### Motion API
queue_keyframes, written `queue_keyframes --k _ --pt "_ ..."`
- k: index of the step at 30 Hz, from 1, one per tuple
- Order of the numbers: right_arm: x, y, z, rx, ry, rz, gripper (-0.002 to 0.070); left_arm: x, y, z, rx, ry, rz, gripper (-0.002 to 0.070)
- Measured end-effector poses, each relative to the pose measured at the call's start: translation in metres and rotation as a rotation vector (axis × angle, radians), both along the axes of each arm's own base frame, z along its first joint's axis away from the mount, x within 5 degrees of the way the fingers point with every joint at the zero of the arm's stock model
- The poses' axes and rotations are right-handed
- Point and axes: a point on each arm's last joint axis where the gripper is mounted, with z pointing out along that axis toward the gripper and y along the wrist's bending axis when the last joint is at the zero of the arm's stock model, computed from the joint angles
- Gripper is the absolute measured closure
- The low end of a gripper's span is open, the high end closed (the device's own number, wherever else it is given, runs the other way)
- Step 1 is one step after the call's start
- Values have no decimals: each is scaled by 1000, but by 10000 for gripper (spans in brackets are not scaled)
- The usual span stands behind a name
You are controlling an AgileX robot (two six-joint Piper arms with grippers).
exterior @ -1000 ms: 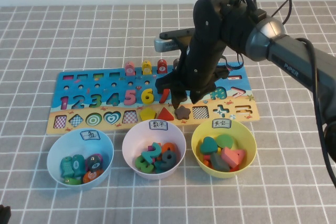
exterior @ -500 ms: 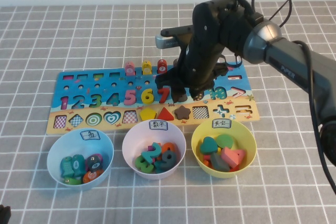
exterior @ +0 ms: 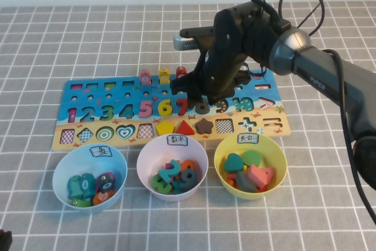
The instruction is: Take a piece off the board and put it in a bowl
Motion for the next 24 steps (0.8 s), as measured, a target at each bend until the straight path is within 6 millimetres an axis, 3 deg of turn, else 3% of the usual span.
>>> queue_keyframes --k 8,24 --pt "2 1 -13 -12 21 -4 340 0 0 0 0 0 0 680" --pt "6 2 -14 -12 -22 -5 358 0 0 0 0 0 0 680"
